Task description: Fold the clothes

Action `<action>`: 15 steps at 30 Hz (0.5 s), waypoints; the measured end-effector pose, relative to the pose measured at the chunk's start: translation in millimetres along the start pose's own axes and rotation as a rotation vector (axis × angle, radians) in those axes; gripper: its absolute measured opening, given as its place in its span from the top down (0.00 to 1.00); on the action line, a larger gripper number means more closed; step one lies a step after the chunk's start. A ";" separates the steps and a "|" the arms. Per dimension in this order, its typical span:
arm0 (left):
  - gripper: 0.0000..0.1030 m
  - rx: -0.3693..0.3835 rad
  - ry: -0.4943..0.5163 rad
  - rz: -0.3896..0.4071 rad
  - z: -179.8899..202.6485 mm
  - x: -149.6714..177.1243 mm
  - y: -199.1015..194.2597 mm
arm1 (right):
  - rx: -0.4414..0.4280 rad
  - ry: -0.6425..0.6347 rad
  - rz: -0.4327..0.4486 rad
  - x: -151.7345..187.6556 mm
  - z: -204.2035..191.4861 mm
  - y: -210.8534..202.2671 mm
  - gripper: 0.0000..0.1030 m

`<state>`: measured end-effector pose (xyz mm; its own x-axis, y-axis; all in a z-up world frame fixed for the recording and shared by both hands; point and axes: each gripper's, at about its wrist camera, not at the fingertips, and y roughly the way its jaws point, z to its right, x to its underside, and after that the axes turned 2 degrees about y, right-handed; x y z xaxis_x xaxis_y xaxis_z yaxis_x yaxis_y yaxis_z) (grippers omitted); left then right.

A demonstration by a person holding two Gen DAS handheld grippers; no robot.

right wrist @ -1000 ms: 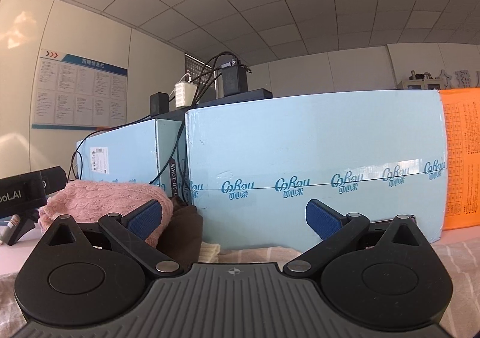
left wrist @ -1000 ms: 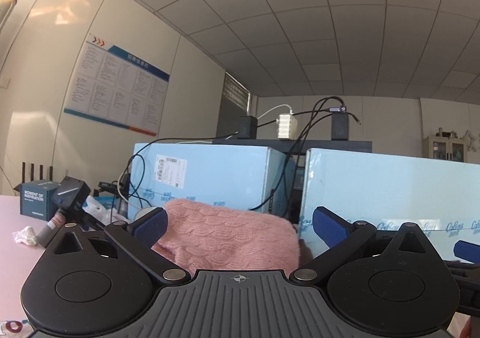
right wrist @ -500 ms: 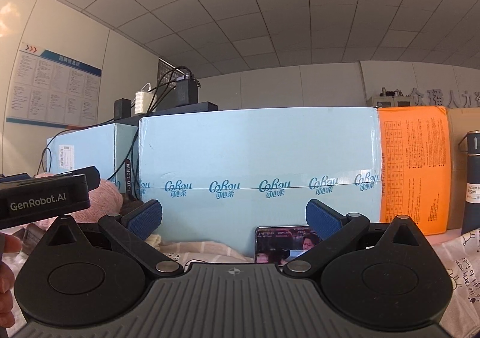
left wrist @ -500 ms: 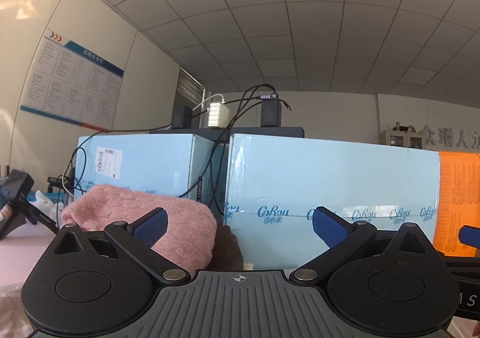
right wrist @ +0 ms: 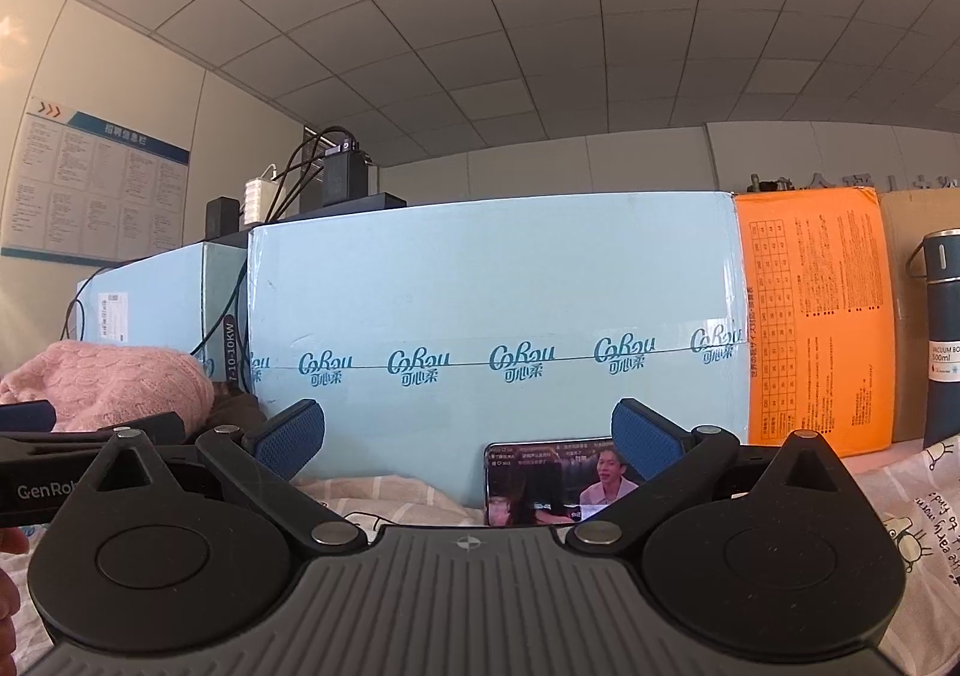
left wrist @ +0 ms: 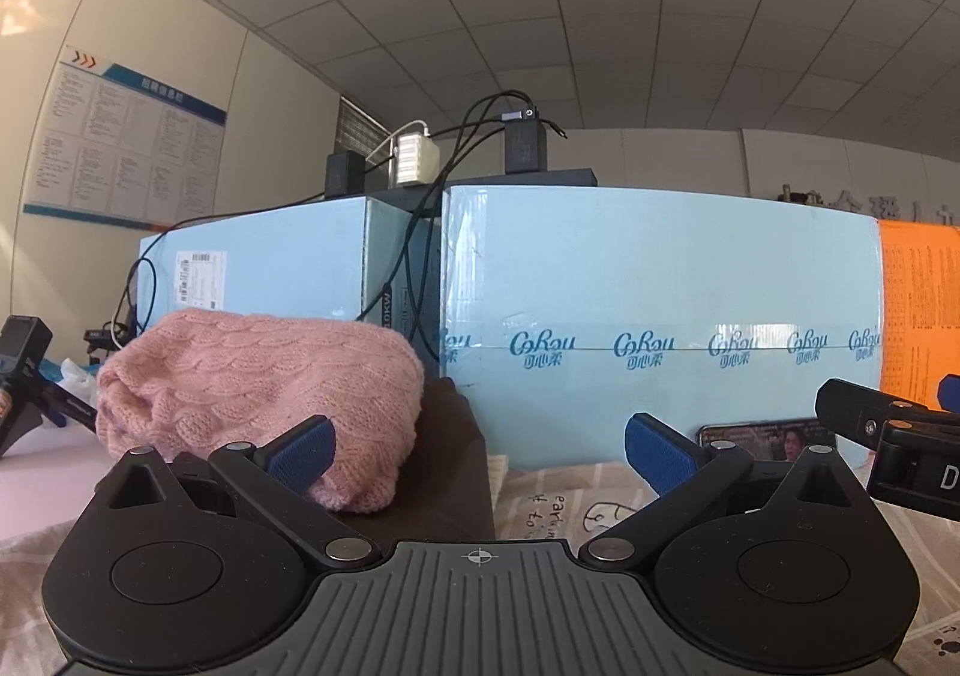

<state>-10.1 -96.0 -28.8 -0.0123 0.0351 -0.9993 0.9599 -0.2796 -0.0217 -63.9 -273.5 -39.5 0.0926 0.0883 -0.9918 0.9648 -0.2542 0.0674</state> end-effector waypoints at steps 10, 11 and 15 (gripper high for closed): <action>0.00 0.028 -0.029 -0.010 -4.0 0.7 1.8 | 0.001 0.001 -0.010 1.5 0.6 0.7 0.00; 0.00 0.028 -0.035 -0.017 -5.0 0.6 2.7 | 0.001 0.003 -0.011 1.4 0.9 0.7 0.00; 0.00 0.028 -0.048 -0.020 -7.5 0.7 3.9 | 0.001 0.007 -0.010 1.4 1.7 0.2 0.00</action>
<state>-4.3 -89.8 -29.4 -0.0458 -0.0045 -0.9989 0.9510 -0.3064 -0.0422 -64.0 -275.1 -41.0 0.0848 0.0974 -0.9916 0.9655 -0.2538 0.0577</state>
